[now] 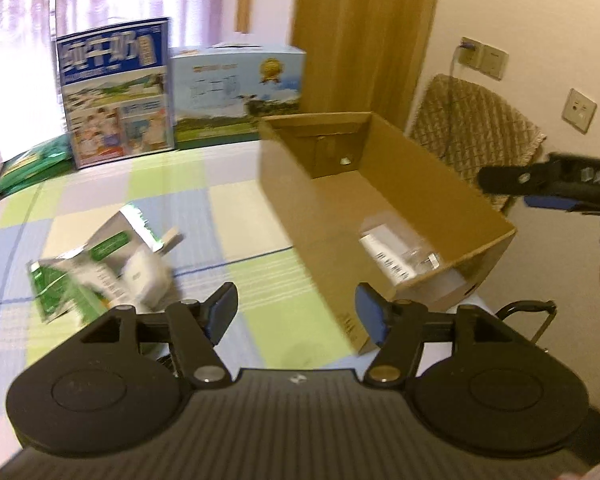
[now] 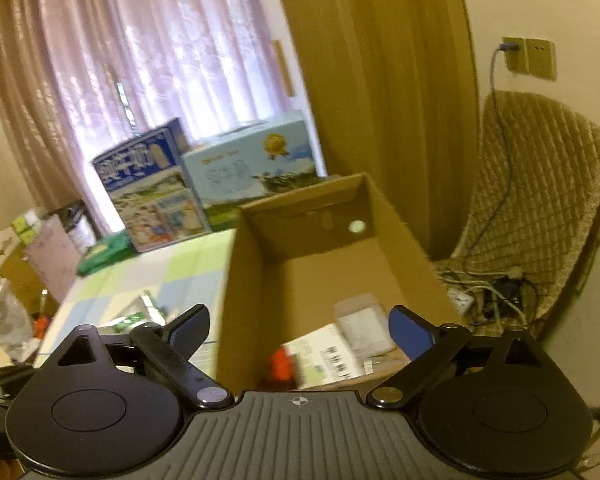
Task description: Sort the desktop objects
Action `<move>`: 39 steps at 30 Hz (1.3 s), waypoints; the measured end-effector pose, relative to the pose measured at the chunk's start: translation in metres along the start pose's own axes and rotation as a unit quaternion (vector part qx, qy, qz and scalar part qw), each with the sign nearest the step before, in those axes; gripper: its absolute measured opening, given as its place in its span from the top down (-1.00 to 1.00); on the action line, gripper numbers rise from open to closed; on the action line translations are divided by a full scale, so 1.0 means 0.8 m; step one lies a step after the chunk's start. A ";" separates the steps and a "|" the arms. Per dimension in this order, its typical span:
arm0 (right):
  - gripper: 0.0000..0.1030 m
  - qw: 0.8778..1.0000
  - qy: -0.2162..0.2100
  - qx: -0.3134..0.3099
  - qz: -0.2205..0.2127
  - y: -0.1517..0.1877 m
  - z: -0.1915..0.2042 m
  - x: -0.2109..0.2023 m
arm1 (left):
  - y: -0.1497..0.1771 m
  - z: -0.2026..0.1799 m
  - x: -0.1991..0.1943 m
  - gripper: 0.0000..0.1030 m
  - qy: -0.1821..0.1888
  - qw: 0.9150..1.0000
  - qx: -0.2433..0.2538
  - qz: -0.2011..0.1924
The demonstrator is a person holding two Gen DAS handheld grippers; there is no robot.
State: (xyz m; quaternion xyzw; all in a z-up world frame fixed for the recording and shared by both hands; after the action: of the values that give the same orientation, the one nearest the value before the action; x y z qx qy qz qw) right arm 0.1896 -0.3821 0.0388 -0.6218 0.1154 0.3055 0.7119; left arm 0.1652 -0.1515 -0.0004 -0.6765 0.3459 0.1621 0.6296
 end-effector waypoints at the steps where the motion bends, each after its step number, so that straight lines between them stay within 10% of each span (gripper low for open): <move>1: -0.87 1.000 -0.008 -0.003 -0.001 0.003 0.011 -0.004 | 0.005 0.009 -0.006 -0.23 -0.005 1.000 -0.005 0.000; 17: -0.96 0.988 -0.106 -0.096 0.054 0.082 0.173 0.013 | 0.082 0.180 -0.087 -0.66 -0.129 0.989 -0.070 0.009; 30: -0.94 0.979 -0.119 -0.116 0.117 0.131 0.211 0.098 | 0.089 0.228 -0.040 -0.69 -0.117 0.990 -0.068 0.029; 39: -0.24 0.971 -0.114 -0.124 0.172 0.147 0.222 0.193 | 0.084 0.255 0.031 -0.69 -0.106 0.992 -0.029 0.055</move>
State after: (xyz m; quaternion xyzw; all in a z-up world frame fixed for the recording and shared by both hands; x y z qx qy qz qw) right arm 0.2052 -0.1626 -0.1055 -0.6370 0.0998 0.5038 0.5748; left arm 0.1816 0.0408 -0.0979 -0.6537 0.3094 0.2774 0.6324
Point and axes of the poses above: each gripper's, at about its wrist camera, not at the fingertips, and x roughly the way its jaws point, z to its left, y to its underside, the point moved 4 cm from there along x, roughly the way its jaws point, and after that the axes turned 4 degrees about -x, right-handed, at the moved point
